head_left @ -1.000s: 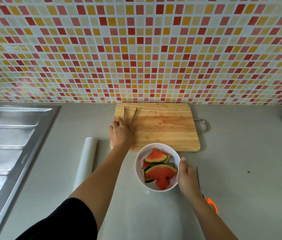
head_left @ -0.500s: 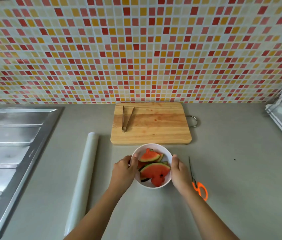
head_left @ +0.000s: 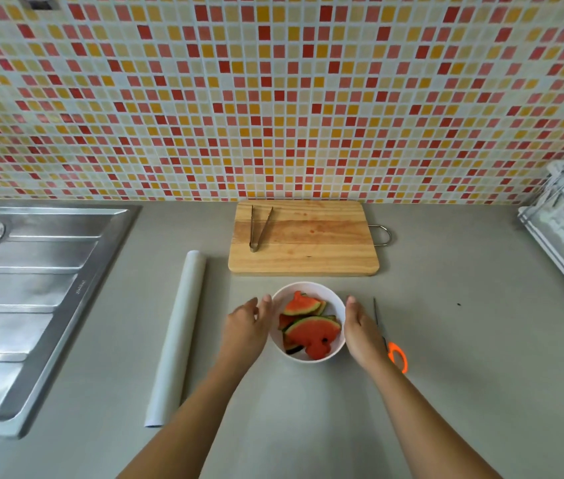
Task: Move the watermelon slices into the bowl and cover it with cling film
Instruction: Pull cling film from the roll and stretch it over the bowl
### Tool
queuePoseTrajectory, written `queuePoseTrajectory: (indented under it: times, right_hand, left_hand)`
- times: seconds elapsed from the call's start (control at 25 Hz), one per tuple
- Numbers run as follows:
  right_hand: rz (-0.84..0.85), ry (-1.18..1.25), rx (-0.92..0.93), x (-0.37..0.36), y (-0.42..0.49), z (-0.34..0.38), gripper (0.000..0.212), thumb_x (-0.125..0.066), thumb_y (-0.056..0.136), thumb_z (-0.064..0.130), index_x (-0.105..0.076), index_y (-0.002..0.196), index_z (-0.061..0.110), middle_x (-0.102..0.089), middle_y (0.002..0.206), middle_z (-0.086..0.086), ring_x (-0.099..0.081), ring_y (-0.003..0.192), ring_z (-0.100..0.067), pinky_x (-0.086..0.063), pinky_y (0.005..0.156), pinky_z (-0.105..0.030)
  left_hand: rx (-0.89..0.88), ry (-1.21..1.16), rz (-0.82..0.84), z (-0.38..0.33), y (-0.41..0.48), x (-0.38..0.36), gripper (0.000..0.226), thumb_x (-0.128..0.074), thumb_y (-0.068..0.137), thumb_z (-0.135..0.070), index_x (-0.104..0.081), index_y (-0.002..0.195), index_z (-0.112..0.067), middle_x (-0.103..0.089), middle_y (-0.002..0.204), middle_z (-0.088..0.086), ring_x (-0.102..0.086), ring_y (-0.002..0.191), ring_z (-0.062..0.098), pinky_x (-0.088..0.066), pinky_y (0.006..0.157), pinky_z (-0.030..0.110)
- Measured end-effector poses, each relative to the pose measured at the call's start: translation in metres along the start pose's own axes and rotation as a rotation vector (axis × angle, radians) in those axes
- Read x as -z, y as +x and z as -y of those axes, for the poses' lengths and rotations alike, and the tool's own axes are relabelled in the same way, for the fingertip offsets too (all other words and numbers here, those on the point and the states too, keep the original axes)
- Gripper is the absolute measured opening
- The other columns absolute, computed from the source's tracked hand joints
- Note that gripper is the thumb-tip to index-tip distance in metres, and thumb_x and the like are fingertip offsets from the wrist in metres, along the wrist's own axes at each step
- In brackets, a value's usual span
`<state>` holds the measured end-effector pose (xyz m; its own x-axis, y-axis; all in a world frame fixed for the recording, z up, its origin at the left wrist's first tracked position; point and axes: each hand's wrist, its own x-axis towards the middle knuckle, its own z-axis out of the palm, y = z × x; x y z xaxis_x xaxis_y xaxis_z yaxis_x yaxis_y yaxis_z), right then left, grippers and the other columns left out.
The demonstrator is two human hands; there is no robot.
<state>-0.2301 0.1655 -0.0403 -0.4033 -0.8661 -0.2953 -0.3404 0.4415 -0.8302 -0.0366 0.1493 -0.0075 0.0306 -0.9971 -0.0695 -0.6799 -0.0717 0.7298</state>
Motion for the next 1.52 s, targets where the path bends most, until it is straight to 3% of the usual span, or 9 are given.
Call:
queuePoseTrajectory:
  times: [0.2,0.32,0.4,0.56,0.76,0.96,1.2,1.4,1.52]
  right_hand:
    - [-0.17,-0.163,0.406,0.0,-0.02,0.031,0.044,-0.031,0.097,0.032,-0.054,0.125,0.007,-0.057,0.128,-0.013,-0.046,0.123,-0.029,-0.03,0.098,-0.027]
    - [-0.055,-0.286,0.638,-0.029,-0.046,0.056,0.045,-0.036,0.095,0.03,-0.049,0.131,0.007,-0.051,0.137,-0.011,-0.042,0.129,-0.025,-0.025,0.106,-0.027]
    - [0.061,-0.386,0.786,-0.052,-0.065,0.064,0.048,-0.036,0.094,0.031,-0.048,0.132,0.003,-0.049,0.139,-0.014,-0.042,0.131,-0.026,-0.026,0.11,-0.033]
    - [0.418,-0.671,0.968,-0.101,-0.101,0.04,0.054,-0.034,0.097,0.033,-0.03,0.143,0.004,-0.029,0.152,-0.015,-0.025,0.141,-0.024,-0.013,0.116,-0.031]
    - [0.569,-0.97,0.867,-0.126,-0.117,-0.01,0.061,-0.025,0.098,0.039,-0.003,0.149,0.014,0.005,0.159,-0.003,0.005,0.146,-0.016,0.001,0.116,-0.032]
    - [0.596,-0.98,0.835,-0.132,-0.118,-0.013,0.061,-0.025,0.098,0.039,0.0,0.149,0.016,0.009,0.159,-0.001,0.007,0.146,-0.016,0.002,0.116,-0.033]
    - [0.624,-0.968,0.81,-0.132,-0.116,-0.013,0.062,-0.028,0.098,0.039,-0.002,0.149,0.016,0.008,0.159,0.0,0.008,0.146,-0.015,0.003,0.116,-0.033]
    - [0.607,-0.308,0.513,-0.125,-0.113,0.009,0.051,-0.041,0.097,0.031,-0.03,0.143,0.012,-0.032,0.15,-0.008,-0.034,0.136,-0.018,-0.023,0.111,-0.025]
    - [0.552,0.047,0.333,-0.12,-0.115,0.027,0.057,-0.047,0.09,0.05,-0.037,0.138,0.022,-0.049,0.136,0.002,-0.055,0.111,-0.007,-0.043,0.088,-0.019]
  left_hand:
    - [0.007,0.009,-0.198,0.026,0.008,0.045,0.039,-0.043,0.098,-0.026,-0.055,0.067,-0.006,-0.059,0.065,0.012,-0.052,0.066,0.033,-0.035,0.058,0.034]
    - [0.035,0.05,-0.257,0.048,0.012,0.071,0.05,-0.049,0.095,-0.032,-0.03,0.053,-0.014,-0.031,0.05,0.003,-0.032,0.054,0.024,-0.025,0.05,0.035]
    - [0.063,0.08,-0.289,0.065,0.017,0.083,0.049,-0.049,0.094,-0.033,-0.032,0.054,-0.01,-0.033,0.052,0.004,-0.034,0.056,0.026,-0.026,0.053,0.035]
    - [0.17,0.152,-0.223,0.104,0.019,0.097,0.031,-0.049,0.094,-0.023,-0.063,0.108,0.0,-0.067,0.102,0.018,-0.058,0.1,0.036,-0.039,0.082,0.033]
    - [0.34,0.143,0.016,0.125,0.013,0.098,0.055,-0.045,0.095,-0.042,-0.046,0.135,-0.004,-0.06,0.127,0.014,-0.05,0.121,0.033,-0.037,0.098,0.032]
    - [0.395,0.107,0.074,0.126,0.018,0.101,0.047,-0.049,0.087,-0.052,-0.064,0.087,-0.008,-0.065,0.089,0.012,-0.062,0.09,0.032,-0.049,0.081,0.037]
    - [0.437,-0.016,0.148,0.109,0.019,0.097,0.038,-0.067,0.079,-0.035,-0.066,0.094,0.0,-0.058,0.087,0.008,-0.056,0.075,0.023,-0.055,0.065,0.031]
    - [0.396,-0.241,0.034,0.088,0.02,0.103,0.029,-0.072,0.075,-0.03,-0.065,0.084,-0.004,-0.059,0.083,0.005,-0.059,0.07,0.015,-0.051,0.052,0.023]
    - [0.314,-0.363,-0.041,0.058,0.028,0.111,0.034,-0.071,0.076,-0.03,-0.064,0.088,0.0,-0.062,0.081,0.006,-0.064,0.075,0.019,-0.057,0.059,0.027]
